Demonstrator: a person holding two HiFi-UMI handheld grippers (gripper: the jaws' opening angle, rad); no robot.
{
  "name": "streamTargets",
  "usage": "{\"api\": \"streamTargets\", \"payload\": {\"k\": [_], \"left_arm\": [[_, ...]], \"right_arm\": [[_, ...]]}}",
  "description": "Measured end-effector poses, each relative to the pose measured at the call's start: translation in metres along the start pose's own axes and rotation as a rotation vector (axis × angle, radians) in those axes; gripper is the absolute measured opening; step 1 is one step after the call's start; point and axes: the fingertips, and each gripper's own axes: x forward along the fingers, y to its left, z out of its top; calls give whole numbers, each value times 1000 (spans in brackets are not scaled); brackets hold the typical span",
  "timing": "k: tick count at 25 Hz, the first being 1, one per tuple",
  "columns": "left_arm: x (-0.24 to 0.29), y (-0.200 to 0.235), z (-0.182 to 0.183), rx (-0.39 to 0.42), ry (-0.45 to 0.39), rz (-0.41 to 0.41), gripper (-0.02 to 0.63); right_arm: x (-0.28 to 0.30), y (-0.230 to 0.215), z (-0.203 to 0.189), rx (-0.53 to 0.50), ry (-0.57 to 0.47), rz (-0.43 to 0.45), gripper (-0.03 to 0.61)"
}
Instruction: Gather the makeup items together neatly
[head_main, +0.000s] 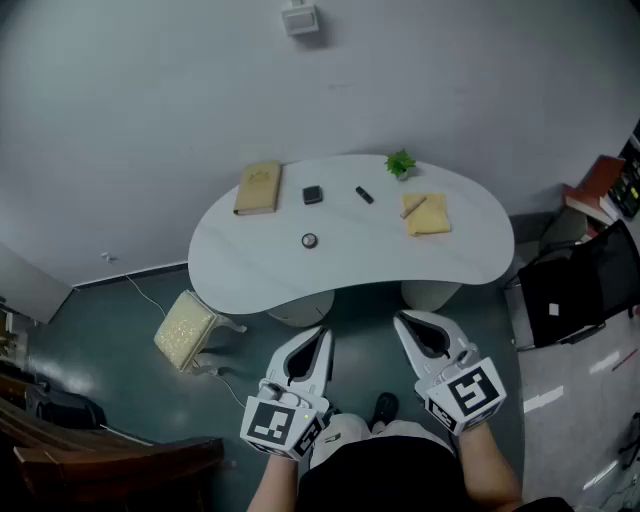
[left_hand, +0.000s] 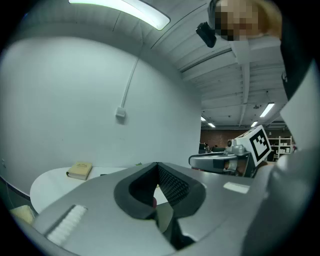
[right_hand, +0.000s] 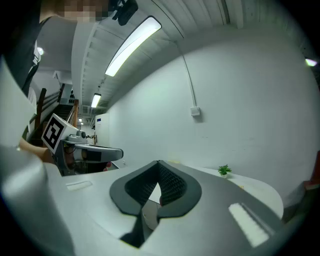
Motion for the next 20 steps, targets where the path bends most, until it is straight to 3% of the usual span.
{"api": "streamTargets", "payload": {"k": [13,20], "left_arm": [[2,-28,-3,18,23,-19,-2],[2,-33,-8,12,22,-7,0]], "right_arm": [[-24,3,-3,15,-36,-7,9],[-25,2,-6,30,-35,30,11]]}}
